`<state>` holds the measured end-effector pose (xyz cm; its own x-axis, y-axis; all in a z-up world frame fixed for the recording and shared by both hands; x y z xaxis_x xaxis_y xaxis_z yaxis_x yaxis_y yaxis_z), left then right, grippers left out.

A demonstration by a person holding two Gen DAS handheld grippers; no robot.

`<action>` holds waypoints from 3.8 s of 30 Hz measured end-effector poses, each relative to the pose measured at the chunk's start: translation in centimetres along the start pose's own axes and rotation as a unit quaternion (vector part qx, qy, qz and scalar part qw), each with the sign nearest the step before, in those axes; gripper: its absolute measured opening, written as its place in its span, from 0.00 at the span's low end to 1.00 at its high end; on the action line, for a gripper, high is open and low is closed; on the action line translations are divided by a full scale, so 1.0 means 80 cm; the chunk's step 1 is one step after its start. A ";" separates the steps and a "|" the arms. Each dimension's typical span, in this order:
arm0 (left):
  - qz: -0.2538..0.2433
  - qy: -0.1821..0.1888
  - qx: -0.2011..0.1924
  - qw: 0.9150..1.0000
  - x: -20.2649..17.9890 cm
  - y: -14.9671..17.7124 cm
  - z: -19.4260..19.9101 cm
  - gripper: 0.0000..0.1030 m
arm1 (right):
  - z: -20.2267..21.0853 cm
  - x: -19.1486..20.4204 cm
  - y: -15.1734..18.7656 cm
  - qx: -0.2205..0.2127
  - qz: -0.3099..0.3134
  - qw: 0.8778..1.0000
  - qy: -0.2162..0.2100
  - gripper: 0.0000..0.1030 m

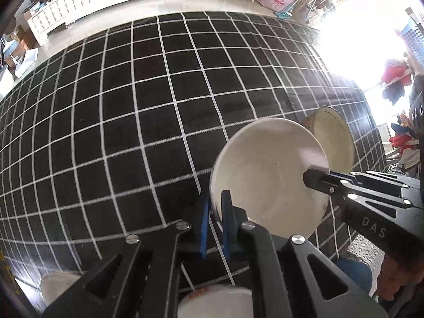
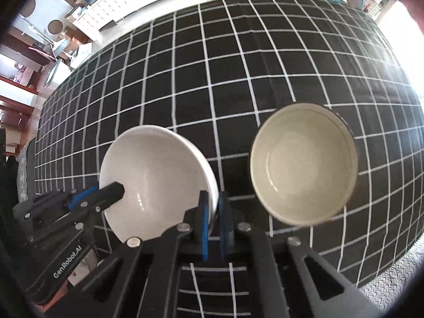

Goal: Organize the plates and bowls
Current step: 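Carry the cream bowl over and lower it into the white bowl, then open the right gripper and withdraw from the bowl stack, then grasp the rim of the floral-patterned bowl with the right gripper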

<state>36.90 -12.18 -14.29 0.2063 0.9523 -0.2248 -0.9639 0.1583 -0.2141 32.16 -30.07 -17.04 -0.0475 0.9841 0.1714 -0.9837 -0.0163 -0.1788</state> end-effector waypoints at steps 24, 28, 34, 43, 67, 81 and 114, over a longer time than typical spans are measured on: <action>0.015 -0.028 -0.041 0.999 0.019 0.147 0.105 0.07 | 0.050 0.106 0.117 -0.028 0.054 0.998 -0.006 0.09; 0.023 -0.032 -0.027 0.999 0.027 0.168 0.092 0.07 | 0.036 0.114 0.135 -0.010 0.057 0.998 -0.004 0.09; 0.035 -0.033 -0.013 0.999 0.033 0.185 0.070 0.07 | 0.018 0.121 0.146 0.002 0.059 0.998 0.000 0.09; 0.037 -0.034 0.003 0.999 0.034 0.190 0.044 0.07 | -0.006 0.123 0.152 0.023 0.055 0.998 0.004 0.09; 0.033 -0.047 -0.010 0.998 0.033 0.192 0.052 0.10 | -0.016 0.126 0.154 0.009 0.085 0.996 0.023 0.09; 0.013 -0.037 -0.063 0.997 0.019 0.190 0.118 0.26 | 0.051 0.113 0.153 -0.035 0.098 0.995 -0.008 0.12; -0.055 0.011 -0.080 0.995 -0.155 0.006 0.117 0.57 | 0.144 -0.066 0.041 -0.102 0.013 0.995 -0.014 0.61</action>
<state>32.33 -21.46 -2.69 0.3147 0.9252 -0.2119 -0.8965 0.2165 -0.3865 27.22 -37.34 -7.33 -0.0803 0.9784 0.1907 -0.9263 -0.0026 -0.3767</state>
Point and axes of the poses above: each gripper's, at about its wrist camera, not at the fingertips, and z roughly against the way its jaws point, x to its left, y to its underside, the point moved 2 cm from there along -z, roughly the way its jaws point
